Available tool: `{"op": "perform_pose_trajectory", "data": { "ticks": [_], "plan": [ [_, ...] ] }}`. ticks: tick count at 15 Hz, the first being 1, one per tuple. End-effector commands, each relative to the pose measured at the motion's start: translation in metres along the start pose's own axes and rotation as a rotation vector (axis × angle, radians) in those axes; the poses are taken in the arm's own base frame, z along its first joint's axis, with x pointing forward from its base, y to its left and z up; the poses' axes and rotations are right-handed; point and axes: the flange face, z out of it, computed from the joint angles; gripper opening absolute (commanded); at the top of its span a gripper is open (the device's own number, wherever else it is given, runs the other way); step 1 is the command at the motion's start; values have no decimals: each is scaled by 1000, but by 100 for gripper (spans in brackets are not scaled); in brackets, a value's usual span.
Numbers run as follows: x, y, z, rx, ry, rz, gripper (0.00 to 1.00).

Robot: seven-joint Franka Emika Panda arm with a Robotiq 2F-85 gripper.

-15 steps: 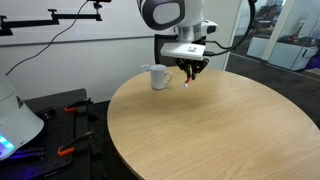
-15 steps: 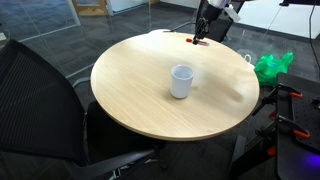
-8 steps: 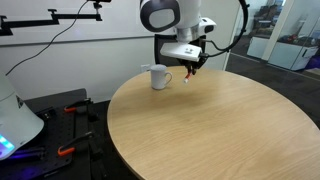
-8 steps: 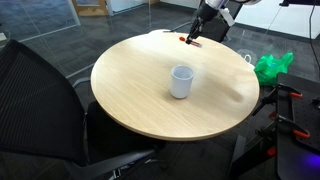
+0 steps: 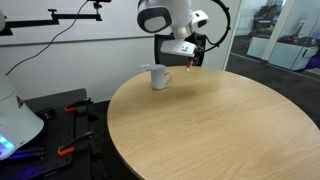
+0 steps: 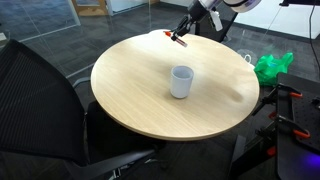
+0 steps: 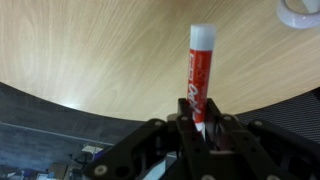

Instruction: Put the marker in the mug

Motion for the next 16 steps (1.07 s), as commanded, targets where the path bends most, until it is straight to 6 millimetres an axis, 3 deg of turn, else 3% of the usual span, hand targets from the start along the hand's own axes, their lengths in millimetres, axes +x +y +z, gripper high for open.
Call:
{"op": "perform_pose_trajectory", "data": {
  "ticks": [1,9,16],
  "plan": [
    [17,4,-1,-4,101,-12,5],
    [37,-1,-4,105,263,-127,5],
    [35,-12,5,179,302,-295,5]
  ]
}}
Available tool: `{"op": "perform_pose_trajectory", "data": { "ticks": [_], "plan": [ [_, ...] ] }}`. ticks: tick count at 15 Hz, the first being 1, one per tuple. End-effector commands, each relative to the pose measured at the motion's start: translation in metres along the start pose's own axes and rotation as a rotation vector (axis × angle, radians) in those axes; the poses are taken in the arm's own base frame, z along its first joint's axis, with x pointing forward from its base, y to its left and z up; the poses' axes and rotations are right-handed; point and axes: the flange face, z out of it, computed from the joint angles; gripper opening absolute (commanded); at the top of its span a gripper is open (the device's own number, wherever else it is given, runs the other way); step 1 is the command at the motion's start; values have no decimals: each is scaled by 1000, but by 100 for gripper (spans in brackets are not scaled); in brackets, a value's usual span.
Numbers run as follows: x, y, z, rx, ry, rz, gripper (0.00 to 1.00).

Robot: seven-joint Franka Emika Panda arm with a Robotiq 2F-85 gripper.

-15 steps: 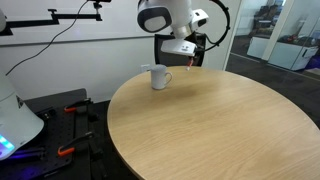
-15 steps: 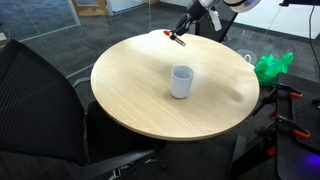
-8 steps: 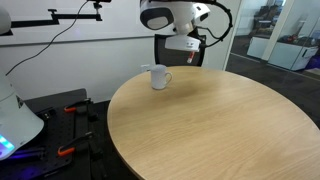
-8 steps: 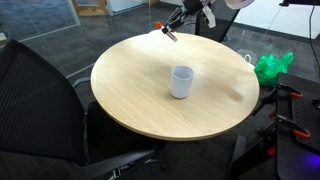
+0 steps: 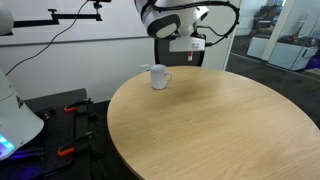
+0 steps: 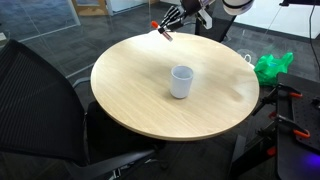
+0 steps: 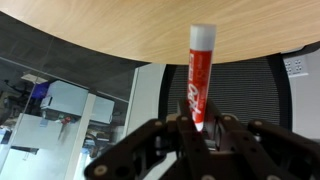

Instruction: Put the marker in the mug

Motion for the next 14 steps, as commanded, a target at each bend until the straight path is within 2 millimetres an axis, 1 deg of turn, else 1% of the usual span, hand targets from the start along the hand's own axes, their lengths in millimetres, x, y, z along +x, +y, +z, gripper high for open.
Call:
{"op": "perform_pose_trajectory", "data": {
  "ticks": [1,4,9,14],
  "plan": [
    [4,-6,2,43,31,-41,5],
    [4,-10,7,57,33,-66,5],
    [12,-17,9,85,35,-89,5],
    [33,-35,7,121,20,-61,5]
  ]
}}
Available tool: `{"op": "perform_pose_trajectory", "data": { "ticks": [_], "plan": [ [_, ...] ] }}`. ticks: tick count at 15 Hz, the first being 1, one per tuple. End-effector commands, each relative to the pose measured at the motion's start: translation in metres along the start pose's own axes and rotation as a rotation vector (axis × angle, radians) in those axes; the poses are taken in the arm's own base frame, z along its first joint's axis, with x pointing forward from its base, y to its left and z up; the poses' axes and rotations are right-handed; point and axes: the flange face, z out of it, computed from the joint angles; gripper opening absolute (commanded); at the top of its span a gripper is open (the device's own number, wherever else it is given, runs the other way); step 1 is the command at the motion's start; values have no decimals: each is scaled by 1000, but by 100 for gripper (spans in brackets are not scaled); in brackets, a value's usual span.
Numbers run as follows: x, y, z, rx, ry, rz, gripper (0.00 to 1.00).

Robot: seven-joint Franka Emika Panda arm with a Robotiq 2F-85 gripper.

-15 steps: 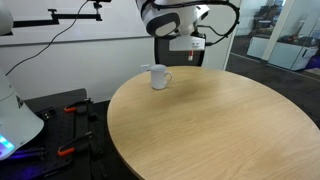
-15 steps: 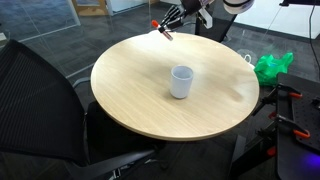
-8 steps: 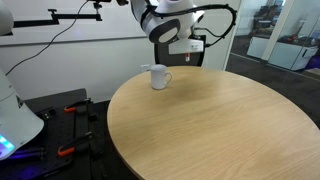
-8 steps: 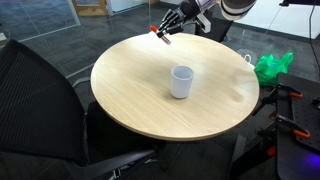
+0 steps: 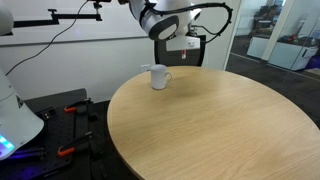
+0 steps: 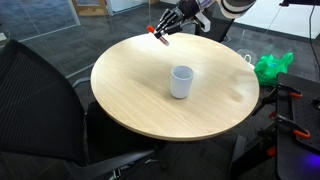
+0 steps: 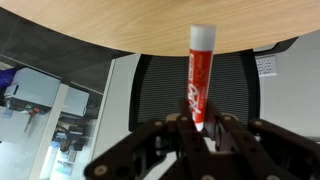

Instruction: Put the marker in the mug

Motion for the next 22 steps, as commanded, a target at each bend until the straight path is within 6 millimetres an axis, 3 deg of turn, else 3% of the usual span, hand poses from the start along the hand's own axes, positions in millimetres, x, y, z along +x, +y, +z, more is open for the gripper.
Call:
{"op": "perform_pose_trajectory", "data": {
  "ticks": [1,7,12,16,22],
  "plan": [
    [24,-11,-6,35,-9,25,5],
    [54,-36,-7,121,-21,39,5],
    [63,-60,-15,233,-28,34,5],
    [56,-70,-25,262,-63,55,5],
    [29,-73,-28,306,-79,72,5]
  ]
}}
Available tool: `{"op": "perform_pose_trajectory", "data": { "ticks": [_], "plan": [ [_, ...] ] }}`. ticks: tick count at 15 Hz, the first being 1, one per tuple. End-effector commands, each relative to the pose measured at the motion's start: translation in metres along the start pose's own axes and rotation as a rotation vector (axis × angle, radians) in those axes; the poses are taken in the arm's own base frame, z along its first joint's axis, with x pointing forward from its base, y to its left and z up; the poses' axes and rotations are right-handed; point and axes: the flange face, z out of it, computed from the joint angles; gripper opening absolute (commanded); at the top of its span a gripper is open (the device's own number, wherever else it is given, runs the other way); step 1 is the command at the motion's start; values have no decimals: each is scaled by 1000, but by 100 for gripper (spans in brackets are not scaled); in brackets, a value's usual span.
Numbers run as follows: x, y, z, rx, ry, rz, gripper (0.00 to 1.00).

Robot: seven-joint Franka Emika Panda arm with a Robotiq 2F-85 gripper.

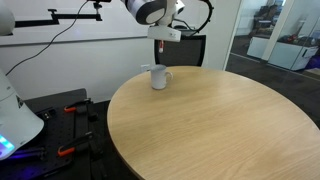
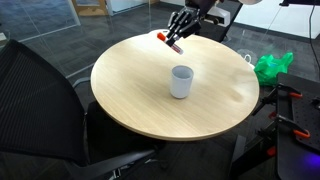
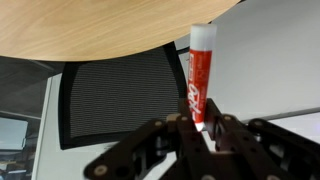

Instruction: Put the marker in the mug

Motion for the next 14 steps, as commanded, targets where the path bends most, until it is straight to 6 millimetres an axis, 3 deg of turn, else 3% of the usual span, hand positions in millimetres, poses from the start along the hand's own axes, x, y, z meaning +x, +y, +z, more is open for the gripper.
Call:
{"op": "perform_pose_trajectory", "data": {
  "ticks": [1,6,14],
  "plan": [
    [-11,-8,-3,37,-13,8,5],
    [-28,-12,2,57,23,-33,5],
    [-51,-3,2,89,94,-59,5]
  ]
}}
